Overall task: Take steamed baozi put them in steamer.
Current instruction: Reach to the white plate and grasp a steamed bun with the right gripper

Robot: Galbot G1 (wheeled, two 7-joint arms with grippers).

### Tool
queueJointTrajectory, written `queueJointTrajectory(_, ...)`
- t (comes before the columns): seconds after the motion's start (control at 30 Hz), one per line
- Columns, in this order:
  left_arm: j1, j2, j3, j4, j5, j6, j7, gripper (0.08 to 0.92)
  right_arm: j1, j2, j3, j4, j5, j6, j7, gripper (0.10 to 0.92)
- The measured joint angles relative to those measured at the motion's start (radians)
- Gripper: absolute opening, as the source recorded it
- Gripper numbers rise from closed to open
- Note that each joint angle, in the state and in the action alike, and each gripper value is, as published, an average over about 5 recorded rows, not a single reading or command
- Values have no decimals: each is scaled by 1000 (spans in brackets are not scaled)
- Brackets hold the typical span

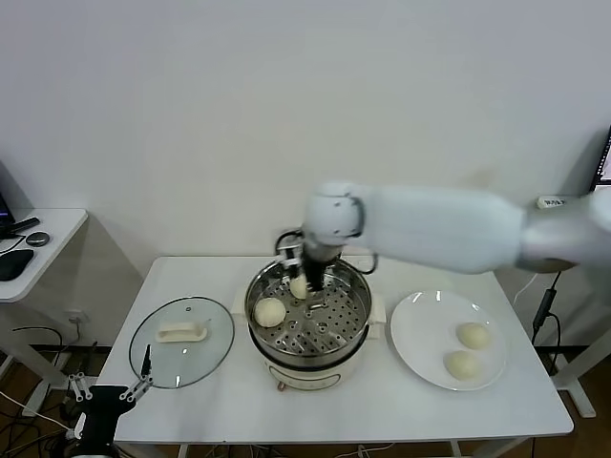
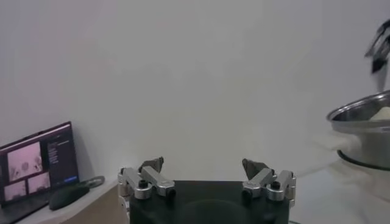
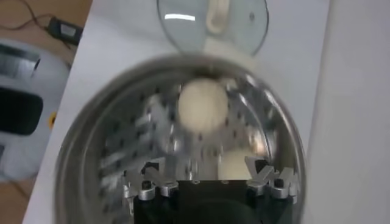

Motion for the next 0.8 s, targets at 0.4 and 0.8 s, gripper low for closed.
queueJointTrajectory(0.4,-8,0,26,17,9,1,2,823,19,-410,18,131,-256,219,-218,823)
queueJointTrajectory(0.8,2,-12,26,14,13,1,4,823,-281,-667,207,155,-493,362,-245,823)
